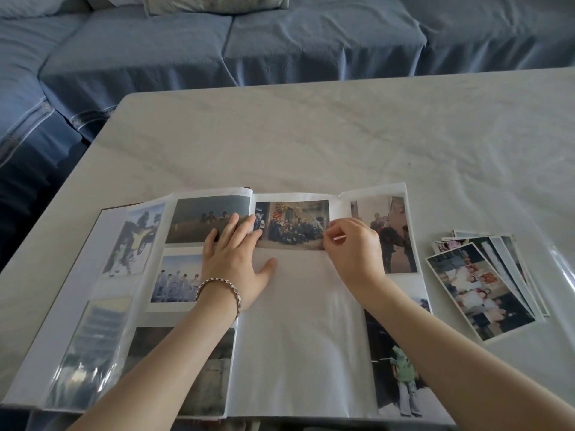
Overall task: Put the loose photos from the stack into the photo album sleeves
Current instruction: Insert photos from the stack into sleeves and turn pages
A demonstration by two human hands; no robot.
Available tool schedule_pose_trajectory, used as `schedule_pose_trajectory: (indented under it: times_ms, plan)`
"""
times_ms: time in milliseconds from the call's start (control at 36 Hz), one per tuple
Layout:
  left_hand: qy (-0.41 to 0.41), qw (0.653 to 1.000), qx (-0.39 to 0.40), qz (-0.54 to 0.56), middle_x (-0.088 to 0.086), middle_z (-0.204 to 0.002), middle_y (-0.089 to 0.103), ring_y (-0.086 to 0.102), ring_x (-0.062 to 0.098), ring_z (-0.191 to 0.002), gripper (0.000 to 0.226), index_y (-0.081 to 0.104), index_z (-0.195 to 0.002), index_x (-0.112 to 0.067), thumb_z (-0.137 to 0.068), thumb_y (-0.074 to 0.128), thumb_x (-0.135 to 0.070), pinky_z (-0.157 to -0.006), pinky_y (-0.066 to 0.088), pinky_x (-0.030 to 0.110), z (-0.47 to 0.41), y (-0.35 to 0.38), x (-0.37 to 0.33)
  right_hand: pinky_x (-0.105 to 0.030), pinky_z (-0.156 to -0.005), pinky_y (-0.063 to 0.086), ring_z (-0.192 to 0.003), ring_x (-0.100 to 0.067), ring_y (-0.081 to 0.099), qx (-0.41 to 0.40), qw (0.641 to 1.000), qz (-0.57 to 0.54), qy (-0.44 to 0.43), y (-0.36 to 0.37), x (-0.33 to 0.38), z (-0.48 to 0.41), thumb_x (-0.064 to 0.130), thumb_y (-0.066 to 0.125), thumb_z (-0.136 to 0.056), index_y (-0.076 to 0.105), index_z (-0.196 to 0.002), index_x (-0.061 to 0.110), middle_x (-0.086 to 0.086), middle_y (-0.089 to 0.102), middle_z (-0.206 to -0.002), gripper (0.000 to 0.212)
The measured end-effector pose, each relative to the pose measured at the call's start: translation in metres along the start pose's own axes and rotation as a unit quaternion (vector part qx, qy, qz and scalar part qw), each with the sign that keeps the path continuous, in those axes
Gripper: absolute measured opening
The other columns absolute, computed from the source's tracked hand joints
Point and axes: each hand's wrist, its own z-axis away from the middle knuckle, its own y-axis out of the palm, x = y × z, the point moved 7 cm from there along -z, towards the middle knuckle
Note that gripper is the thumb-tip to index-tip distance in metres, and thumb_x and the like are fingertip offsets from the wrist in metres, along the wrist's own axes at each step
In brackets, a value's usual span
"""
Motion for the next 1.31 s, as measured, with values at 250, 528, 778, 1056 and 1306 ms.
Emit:
schedule_pose_trajectory:
  times_ms: [250, 528, 778, 1056, 1306]
  plan:
    - [-0.003, 1.0, 0.027, -0.014, -0.019, -0.156, 0.004, -0.01, 0.003, -0.142, 0.059, 0.035, -0.142, -0.028, -0.089, 0.044, -0.053, -0.111, -0.012, 0.03, 0.0, 0.0, -0.001, -0.006, -0.058, 0.043, -0.067, -0.004, 0.057, 0.048, 0.994, -0.045, 0.083, -0.003, -0.019, -0.013, 0.009, 0.068, -0.081, 0.07, -0.08, 0.012, 0.005, 0.064, -0.073, 0.003]
    - [-0.001, 0.995, 0.068, -0.071, -0.011, -0.158, -0.001, -0.017, 0.014, -0.143, 0.053, 0.025, -0.145, -0.031, -0.095, 0.03, -0.049, -0.112, -0.011, 0.043, 0.001, 0.005, -0.006, -0.027, -0.071, 0.051, -0.074, -0.016, 0.062, 0.071, 0.993, 0.087, -0.023, -0.071, -0.026, 0.004, 0.002, 0.062, -0.084, 0.072, -0.091, 0.009, 0.002, 0.069, -0.088, 0.014]
    - [-0.012, 0.994, 0.067, -0.089, -0.014, -0.157, 0.008, -0.014, 0.015, -0.143, 0.053, 0.024, -0.146, -0.031, -0.096, 0.027, -0.047, -0.113, -0.01, 0.042, 0.003, 0.006, -0.008, -0.035, -0.109, 0.03, -0.133, -0.023, 0.036, 0.116, 0.942, 0.304, 0.083, -0.112, -0.099, 0.049, 0.048, 0.051, -0.09, 0.046, -0.135, 0.012, -0.005, 0.043, -0.143, 0.058]
    - [-0.006, 0.996, 0.053, -0.071, -0.014, -0.155, 0.017, -0.008, 0.014, -0.144, 0.052, 0.031, -0.144, -0.029, -0.095, 0.033, -0.046, -0.113, -0.008, 0.04, 0.002, 0.004, -0.008, -0.028, -0.078, 0.042, -0.104, -0.018, 0.058, 0.101, 0.931, 0.347, 0.054, -0.115, -0.1, 0.064, 0.027, 0.04, -0.097, 0.065, -0.104, 0.014, 0.001, 0.063, -0.113, 0.029]
    - [-0.004, 0.997, 0.049, -0.058, -0.014, -0.154, 0.019, -0.008, 0.014, -0.144, 0.052, 0.033, -0.144, -0.029, -0.095, 0.036, -0.046, -0.113, -0.008, 0.039, 0.001, 0.005, -0.007, -0.029, -0.047, 0.049, -0.062, -0.029, 0.067, -0.03, 0.971, 0.234, -0.043, -0.141, -0.051, 0.067, -0.001, 0.062, -0.085, 0.069, -0.105, 0.005, -0.013, 0.072, -0.079, 0.022]
